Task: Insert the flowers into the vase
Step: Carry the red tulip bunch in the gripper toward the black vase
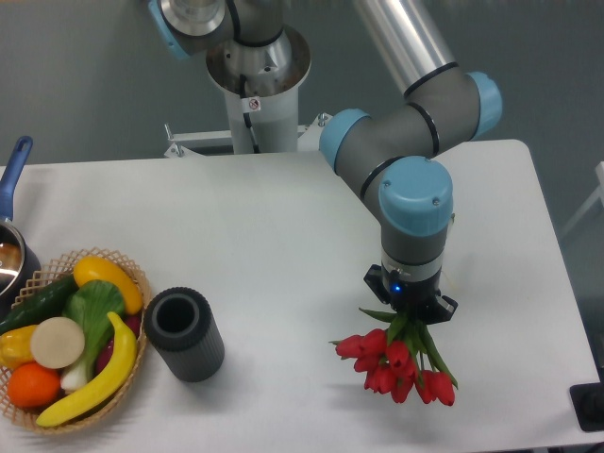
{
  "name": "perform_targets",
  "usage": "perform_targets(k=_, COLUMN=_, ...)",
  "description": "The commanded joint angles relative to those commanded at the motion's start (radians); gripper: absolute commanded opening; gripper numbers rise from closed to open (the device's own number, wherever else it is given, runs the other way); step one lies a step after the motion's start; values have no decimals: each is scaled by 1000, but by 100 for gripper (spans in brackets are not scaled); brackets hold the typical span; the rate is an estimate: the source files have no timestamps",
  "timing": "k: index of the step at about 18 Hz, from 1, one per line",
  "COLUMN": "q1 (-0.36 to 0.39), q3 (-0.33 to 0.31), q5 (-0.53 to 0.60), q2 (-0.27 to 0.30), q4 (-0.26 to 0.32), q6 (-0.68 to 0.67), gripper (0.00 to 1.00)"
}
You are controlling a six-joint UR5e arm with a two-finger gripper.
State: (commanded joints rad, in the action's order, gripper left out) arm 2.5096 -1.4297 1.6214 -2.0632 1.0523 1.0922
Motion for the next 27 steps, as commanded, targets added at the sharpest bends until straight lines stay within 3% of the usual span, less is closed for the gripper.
perform_targets(k=7, q1=-35, q3=2, q5=-6, q2=-2, q4=-11, q6=-44, gripper=0)
perform_targets(k=10, q1=-48, q3=11, q5=-41, q2=-2, q4=-60, q6=-84, gripper=0)
perform_targets(k=13, q1=-49, q3=9, q5=-159, q2=-3, q4=-167, q6=-162, gripper=1)
perform_targets(k=17, q1=-83, q3=12, q5=-271, q2=-9, q4=-218, q6=-241, gripper=1)
perform_targets(k=19, q1=-87, q3=12, q5=-427, q2=-14, q4=-267, q6=-309, gripper=1)
perform_targets(k=23, q1=-87, q3=43, q5=-645, q2=-24, q4=-273, q6=-344, gripper=1)
perform_targets(k=27, q1=-89, q3=112, q5=-709, q2=-20, q4=-287, q6=-371, gripper=1)
